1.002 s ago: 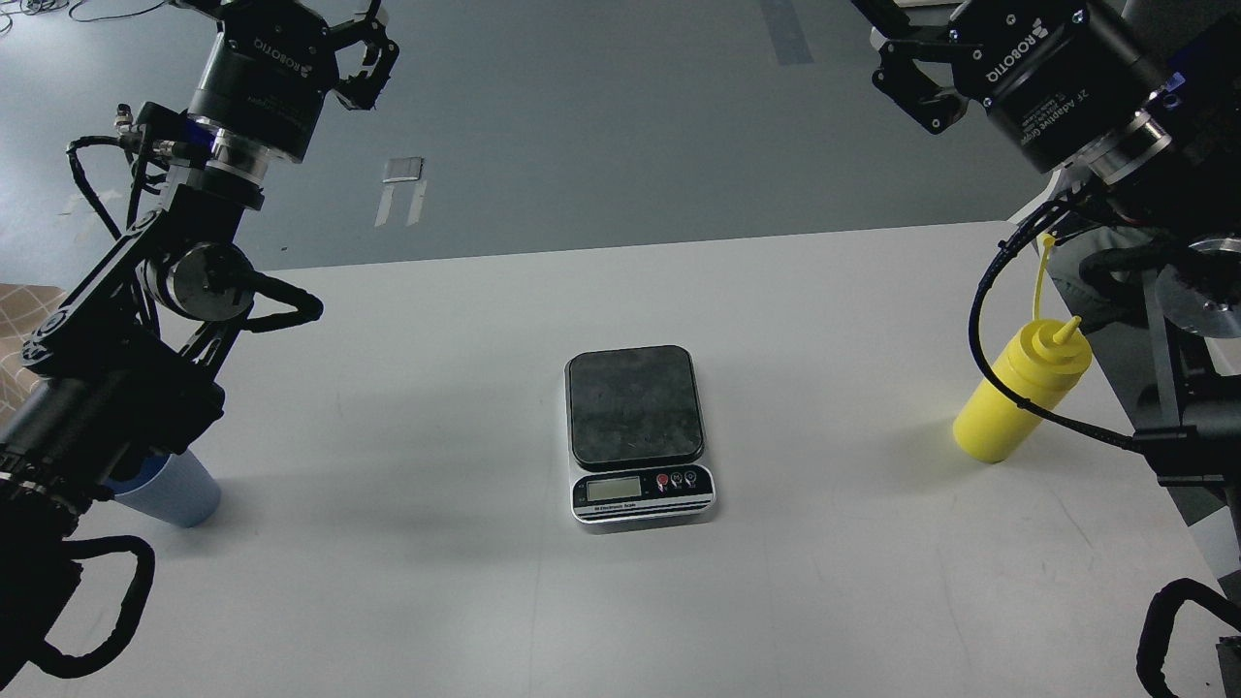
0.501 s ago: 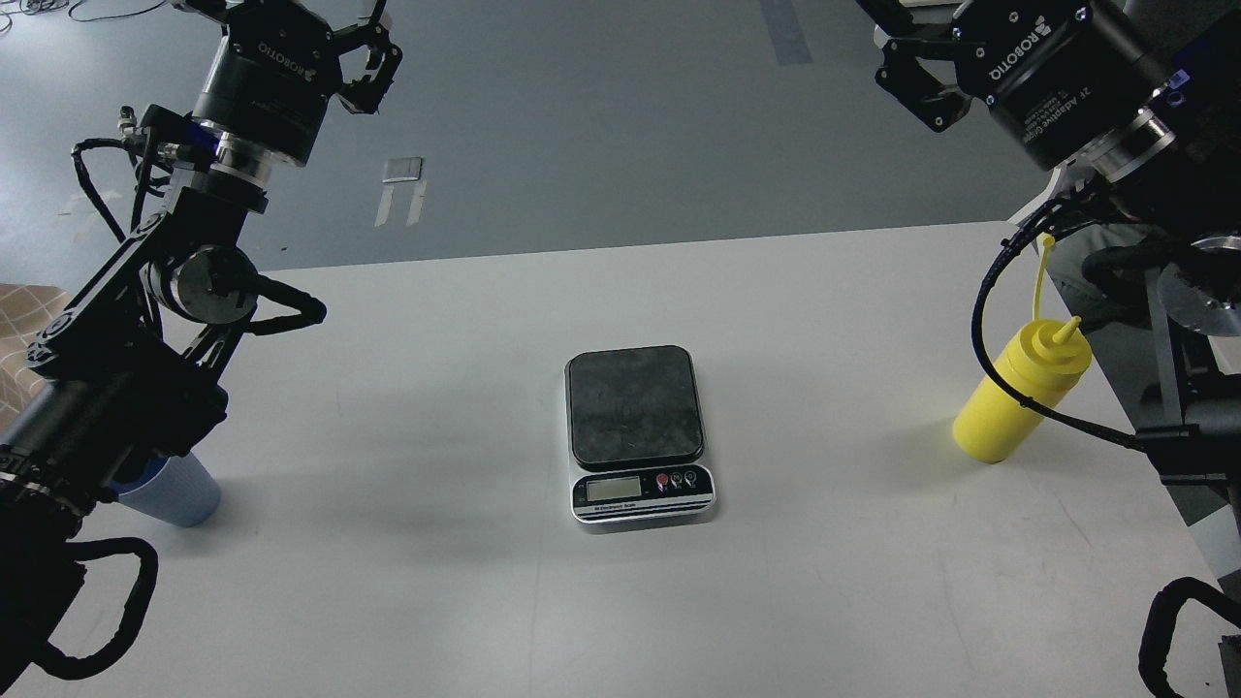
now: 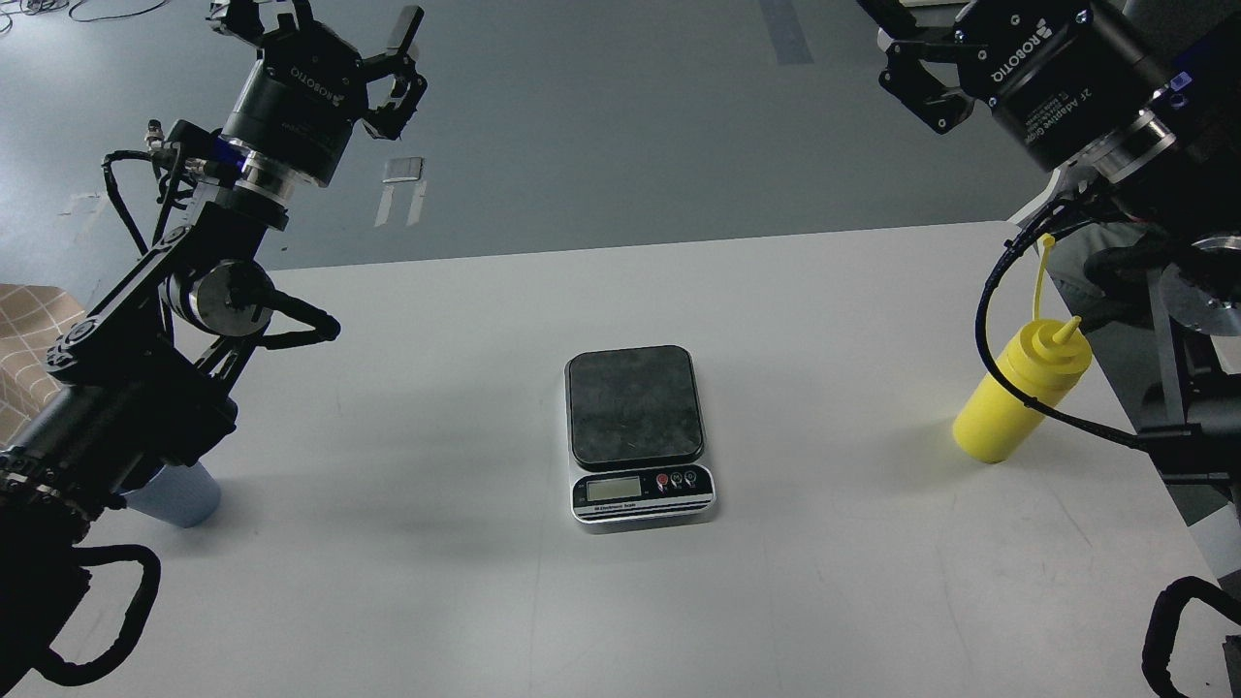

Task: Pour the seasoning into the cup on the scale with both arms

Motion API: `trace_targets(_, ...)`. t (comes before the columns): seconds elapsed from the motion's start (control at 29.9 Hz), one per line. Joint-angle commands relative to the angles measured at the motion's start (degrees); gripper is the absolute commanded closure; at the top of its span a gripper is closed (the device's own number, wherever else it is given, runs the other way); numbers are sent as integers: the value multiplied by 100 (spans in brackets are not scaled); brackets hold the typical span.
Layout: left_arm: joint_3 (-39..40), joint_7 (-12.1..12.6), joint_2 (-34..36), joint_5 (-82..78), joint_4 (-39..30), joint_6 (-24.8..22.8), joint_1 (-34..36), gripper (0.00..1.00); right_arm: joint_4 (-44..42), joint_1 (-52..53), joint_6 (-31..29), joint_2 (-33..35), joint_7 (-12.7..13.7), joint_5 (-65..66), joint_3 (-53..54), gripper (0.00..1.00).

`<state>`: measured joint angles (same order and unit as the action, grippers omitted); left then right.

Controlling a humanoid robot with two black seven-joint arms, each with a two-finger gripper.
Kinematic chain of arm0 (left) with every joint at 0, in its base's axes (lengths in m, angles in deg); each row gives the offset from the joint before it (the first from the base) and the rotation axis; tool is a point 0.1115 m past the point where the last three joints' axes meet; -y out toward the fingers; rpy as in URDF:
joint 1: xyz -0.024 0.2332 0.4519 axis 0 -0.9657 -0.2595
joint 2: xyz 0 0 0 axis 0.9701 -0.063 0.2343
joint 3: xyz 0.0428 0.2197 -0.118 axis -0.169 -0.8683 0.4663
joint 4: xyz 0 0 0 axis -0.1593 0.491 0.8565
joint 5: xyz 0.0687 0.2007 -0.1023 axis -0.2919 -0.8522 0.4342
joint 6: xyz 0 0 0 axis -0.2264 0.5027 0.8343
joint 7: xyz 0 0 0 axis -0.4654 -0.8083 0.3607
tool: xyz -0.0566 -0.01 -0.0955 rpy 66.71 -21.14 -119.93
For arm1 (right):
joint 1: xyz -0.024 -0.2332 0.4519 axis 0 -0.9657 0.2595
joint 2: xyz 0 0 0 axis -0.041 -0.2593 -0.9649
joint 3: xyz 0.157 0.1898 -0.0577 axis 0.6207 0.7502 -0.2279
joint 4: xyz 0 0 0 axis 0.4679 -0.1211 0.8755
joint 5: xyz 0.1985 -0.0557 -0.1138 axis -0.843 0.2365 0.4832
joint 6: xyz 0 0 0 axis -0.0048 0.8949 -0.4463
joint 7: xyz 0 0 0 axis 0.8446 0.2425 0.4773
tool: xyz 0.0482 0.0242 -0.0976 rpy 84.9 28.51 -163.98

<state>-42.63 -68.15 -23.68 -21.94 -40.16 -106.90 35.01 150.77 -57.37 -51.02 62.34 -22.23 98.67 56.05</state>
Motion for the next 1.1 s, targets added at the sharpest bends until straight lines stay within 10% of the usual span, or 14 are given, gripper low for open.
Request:
trace_targets(0.0, -62, 0, -3, -1, 4, 0, -1, 2, 0, -4, -9, -2, -12, -8, 5, 0)
trace_targets(0.87, 79, 0, 155, -62, -163, 0, -80, 2, 70, -92, -9, 7, -3, 132, 5, 0)
trace_targets(1.07, 61, 0, 691, -2971, -664, 0, 87, 2, 8, -101, 35, 121, 6, 493, 22, 0)
